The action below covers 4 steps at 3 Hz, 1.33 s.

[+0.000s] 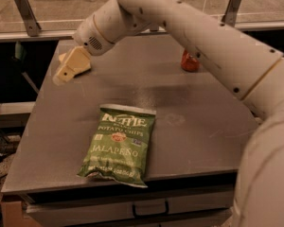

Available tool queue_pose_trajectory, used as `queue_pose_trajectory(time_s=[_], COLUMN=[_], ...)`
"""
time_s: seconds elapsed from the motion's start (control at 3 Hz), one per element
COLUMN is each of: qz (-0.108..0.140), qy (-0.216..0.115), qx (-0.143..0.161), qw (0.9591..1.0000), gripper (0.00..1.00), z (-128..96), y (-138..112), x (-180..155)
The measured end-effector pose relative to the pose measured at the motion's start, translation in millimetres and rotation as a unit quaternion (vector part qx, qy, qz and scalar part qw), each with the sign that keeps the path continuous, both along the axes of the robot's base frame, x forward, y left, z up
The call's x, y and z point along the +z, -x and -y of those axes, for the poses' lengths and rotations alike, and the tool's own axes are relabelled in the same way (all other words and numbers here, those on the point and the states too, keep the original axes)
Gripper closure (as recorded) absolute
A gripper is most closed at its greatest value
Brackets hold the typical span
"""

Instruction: Pick sponge

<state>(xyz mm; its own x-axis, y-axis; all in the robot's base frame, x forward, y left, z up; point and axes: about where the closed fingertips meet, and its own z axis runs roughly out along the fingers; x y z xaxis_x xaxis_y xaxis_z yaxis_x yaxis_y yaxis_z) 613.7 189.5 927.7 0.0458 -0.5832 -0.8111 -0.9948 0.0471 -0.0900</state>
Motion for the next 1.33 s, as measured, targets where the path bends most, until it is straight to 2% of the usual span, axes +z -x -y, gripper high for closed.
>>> queue_pose_trajectory(time_s=[0.33, 0.67, 1.0, 1.33], qz=[-0.003, -0.005, -0.029, -0.049], qy=[-0.036, -0.038, -0.044, -0.053], qx=[-0.008, -0.053, -0.105, -0.144], qw=[0.9993, 0.9979, 0.9931, 0.9869], gripper=[0.00, 0.00, 0.00, 0.18], z=[-33, -34, -24, -16], y=[-25, -52, -71, -85], x=[-19, -46, -76, -94])
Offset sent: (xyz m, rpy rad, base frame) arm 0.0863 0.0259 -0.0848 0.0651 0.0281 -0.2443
